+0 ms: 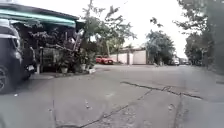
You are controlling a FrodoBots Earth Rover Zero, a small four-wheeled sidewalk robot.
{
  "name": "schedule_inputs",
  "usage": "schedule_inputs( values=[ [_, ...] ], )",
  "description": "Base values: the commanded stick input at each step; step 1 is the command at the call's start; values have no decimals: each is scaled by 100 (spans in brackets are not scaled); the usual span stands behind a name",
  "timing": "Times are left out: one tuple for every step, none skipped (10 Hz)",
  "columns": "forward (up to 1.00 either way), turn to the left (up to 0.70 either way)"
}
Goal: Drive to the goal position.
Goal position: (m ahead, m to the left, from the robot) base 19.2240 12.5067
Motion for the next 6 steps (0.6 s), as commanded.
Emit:
schedule_inputs(
  values=[
    [100, 1],
    [100, 5],
    [100, 0],
    [100, 0],
    [100, 0],
    [100, 0]
  ],
)
